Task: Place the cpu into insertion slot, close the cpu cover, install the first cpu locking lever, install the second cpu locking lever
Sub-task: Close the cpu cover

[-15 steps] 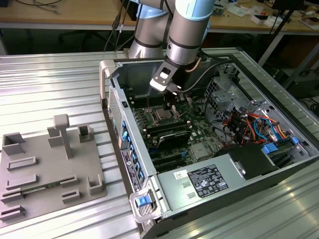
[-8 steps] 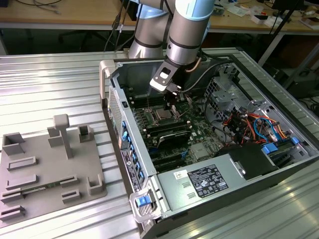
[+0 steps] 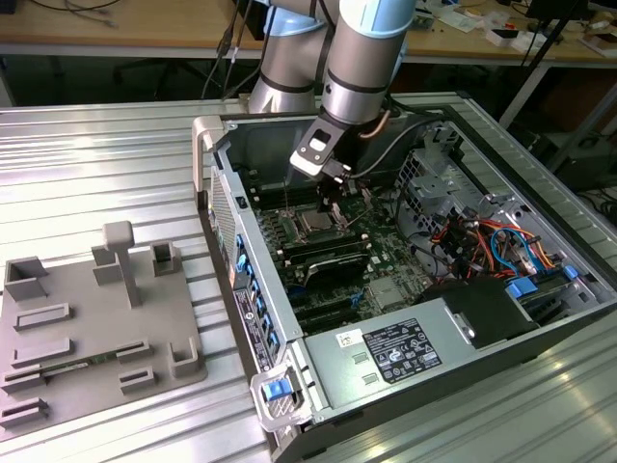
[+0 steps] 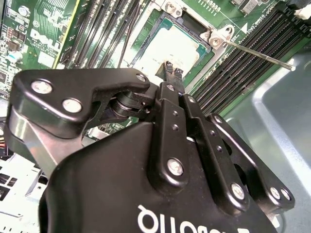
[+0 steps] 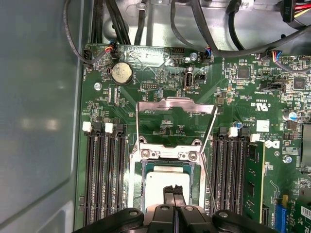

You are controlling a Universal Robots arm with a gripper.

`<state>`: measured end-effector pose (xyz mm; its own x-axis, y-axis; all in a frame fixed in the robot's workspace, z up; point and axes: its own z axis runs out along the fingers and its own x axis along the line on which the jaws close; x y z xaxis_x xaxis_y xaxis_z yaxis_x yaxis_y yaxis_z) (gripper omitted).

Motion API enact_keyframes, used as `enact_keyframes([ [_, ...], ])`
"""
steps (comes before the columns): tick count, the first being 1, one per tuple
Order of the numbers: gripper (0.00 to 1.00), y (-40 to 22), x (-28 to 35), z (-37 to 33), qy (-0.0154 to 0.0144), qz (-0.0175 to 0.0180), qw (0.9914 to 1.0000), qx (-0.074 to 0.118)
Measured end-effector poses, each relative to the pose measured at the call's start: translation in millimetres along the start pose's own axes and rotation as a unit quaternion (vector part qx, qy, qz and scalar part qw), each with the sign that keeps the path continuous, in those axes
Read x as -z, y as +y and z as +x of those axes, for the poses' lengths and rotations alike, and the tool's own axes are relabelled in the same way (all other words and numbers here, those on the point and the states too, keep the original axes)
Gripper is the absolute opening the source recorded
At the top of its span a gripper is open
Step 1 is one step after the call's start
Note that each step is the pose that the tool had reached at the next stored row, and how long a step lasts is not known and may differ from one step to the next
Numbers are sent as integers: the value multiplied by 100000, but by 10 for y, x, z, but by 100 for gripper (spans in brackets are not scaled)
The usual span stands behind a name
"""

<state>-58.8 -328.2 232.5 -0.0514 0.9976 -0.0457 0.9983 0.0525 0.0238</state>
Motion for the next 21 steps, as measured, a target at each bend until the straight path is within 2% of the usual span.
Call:
enact_keyframes([
  [4, 11, 1, 21, -1, 6, -2, 100000, 0],
  [13, 11, 1, 24, -1, 4, -7, 100000, 0],
  [21, 11, 3, 113, -5, -3, -130, 100000, -7],
])
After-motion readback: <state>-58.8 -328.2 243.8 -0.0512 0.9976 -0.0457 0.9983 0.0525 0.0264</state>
